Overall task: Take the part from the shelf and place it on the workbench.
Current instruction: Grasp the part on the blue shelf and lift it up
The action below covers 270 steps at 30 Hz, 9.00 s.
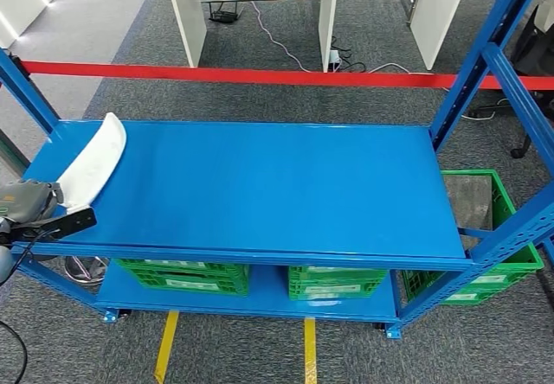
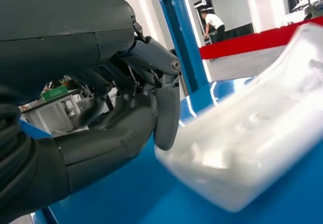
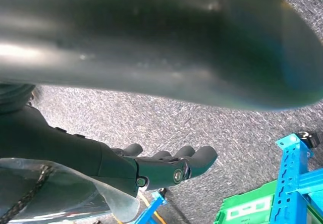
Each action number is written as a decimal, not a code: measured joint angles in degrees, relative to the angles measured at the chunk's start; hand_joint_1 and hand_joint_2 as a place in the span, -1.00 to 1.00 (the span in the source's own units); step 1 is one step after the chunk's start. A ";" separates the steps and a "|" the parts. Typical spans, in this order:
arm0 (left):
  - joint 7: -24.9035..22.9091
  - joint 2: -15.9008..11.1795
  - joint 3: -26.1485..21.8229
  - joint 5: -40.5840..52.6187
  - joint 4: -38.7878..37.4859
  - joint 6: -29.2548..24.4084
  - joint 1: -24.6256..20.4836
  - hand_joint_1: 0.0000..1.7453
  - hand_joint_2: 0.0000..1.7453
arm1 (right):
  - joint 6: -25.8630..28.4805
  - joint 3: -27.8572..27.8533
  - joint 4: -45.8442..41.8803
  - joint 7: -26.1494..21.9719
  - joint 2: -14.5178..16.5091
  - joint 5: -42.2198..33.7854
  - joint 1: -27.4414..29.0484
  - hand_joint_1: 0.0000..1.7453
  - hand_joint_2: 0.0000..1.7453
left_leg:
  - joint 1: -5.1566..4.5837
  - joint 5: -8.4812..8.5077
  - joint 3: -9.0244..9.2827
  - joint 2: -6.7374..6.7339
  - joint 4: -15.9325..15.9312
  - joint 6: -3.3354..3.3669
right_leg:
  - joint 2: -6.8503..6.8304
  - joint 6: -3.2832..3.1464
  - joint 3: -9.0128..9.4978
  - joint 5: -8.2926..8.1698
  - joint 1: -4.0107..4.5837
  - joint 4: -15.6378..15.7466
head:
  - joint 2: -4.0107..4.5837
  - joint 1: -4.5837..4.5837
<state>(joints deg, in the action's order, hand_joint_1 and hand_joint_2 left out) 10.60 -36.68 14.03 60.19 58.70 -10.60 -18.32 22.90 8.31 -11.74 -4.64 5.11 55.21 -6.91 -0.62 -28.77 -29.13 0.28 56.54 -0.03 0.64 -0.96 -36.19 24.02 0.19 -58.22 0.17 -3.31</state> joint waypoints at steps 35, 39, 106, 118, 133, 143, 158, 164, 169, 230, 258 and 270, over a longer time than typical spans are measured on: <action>1.92 1.16 0.11 -2.07 -0.43 -0.72 -0.83 -1.00 1.00 | 0.12 -0.36 0.00 -0.01 0.02 0.85 0.20 -1.00 -1.00 | 0.00 0.00 0.12 0.00 0.00 0.00 | 0.01 0.00 0.00 0.00 0.00 0.00 | 0.00 0.00; 1.92 1.32 0.11 -2.07 -0.43 -0.72 -0.91 -1.00 1.00 | 0.12 -0.36 0.00 0.01 0.02 0.94 0.21 -1.00 -1.00 | 0.00 0.00 0.12 0.00 0.00 0.00 | 0.01 0.00 0.00 0.00 0.00 0.00 | 0.00 0.00; 2.81 6.30 1.40 -7.17 -5.02 -1.59 -4.52 -1.00 1.00 | 0.01 -1.44 0.00 0.36 0.50 3.16 0.42 -1.00 -1.00 | -0.01 0.00 0.00 0.00 0.01 0.00 | 0.00 0.00 0.01 -0.01 -0.01 0.00 | 0.00 -0.01; 2.82 5.06 -0.18 -7.51 -5.02 -1.66 -4.02 -1.00 1.00 | 0.05 -1.73 0.00 0.38 0.50 3.19 0.54 -1.00 -1.00 | -0.01 0.00 0.00 0.00 0.00 0.00 | 0.01 0.00 0.01 -0.01 -0.01 0.00 | 0.00 -0.02; 2.89 4.34 -0.78 -7.22 -4.78 -1.63 -1.86 -1.00 1.00 | 0.12 -2.21 0.00 0.16 0.50 3.20 0.55 -1.00 -1.00 | -0.01 0.00 0.00 0.00 0.00 0.00 | 0.00 0.00 0.01 -0.01 -0.01 0.00 | 0.00 0.00; 2.80 3.34 -2.41 -7.03 -4.78 -2.16 -1.63 -1.00 1.00 | 0.14 -2.25 0.00 0.16 0.50 3.44 0.58 -1.00 -1.00 | -0.01 0.00 0.00 0.00 0.00 0.00 | 0.01 0.00 0.00 -0.01 -0.01 0.00 | 0.00 -0.01; 2.80 1.03 -4.42 -6.64 -4.80 -2.44 -1.32 -1.00 1.00 | 0.19 -2.78 0.00 -0.07 0.50 3.59 0.78 -1.00 -1.00 | -0.01 0.00 0.00 0.00 -0.01 0.00 | 0.00 0.00 0.01 0.00 -0.01 0.00 | 0.00 -0.01; 2.71 0.76 -5.11 -6.75 -4.80 -2.38 -0.27 -1.00 1.00 | 0.22 -3.11 0.00 -0.18 0.50 3.84 0.91 -1.00 -1.00 | -0.01 0.00 0.00 0.00 -0.01 0.00 | 0.00 0.00 0.00 0.00 -0.01 0.00 | 0.00 0.01; 2.62 0.76 -5.63 -6.70 -4.80 -2.40 0.12 -1.00 1.00 | 0.30 -3.13 0.00 -0.17 0.50 4.15 0.90 -1.00 -1.00 | -0.01 0.00 -0.01 0.00 -0.01 0.00 | 0.00 0.00 0.01 0.00 -0.01 0.00 | 0.00 0.01; 4.24 -3.18 -13.32 -5.17 -12.11 -6.39 -0.66 -1.00 1.00 | 1.07 -3.17 0.00 -0.37 0.50 5.45 1.21 -1.00 -1.00 | 0.00 0.00 -0.01 0.00 -0.03 0.00 | -0.01 -0.02 0.00 0.02 0.00 0.00 | 0.00 0.00; 4.87 2.47 -8.14 -0.19 -18.38 -7.70 -8.87 -1.00 1.00 | 0.29 -3.17 0.00 -0.23 0.80 6.71 0.77 -1.00 -1.00 | -0.01 0.00 0.10 0.00 -0.02 0.00 | 0.00 -0.01 -0.01 0.02 0.00 0.00 | 0.00 0.00; 5.04 2.86 -7.03 -0.98 -19.29 -8.14 -9.22 -1.00 1.00 | 0.30 -3.17 0.00 -0.30 0.83 7.04 0.74 -1.00 -1.00 | -0.01 0.00 0.10 0.00 -0.02 0.00 | 0.00 -0.01 -0.01 0.02 0.00 0.00 | 0.00 0.01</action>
<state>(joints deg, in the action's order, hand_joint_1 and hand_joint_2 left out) 15.64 -33.81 7.01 59.20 39.41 -18.74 -27.54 23.20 5.14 -11.74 -4.93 5.95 62.25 -6.16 -0.63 -28.77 -29.03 0.28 56.52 -0.03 0.64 -0.98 -36.20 24.04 0.20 -58.22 0.17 -3.30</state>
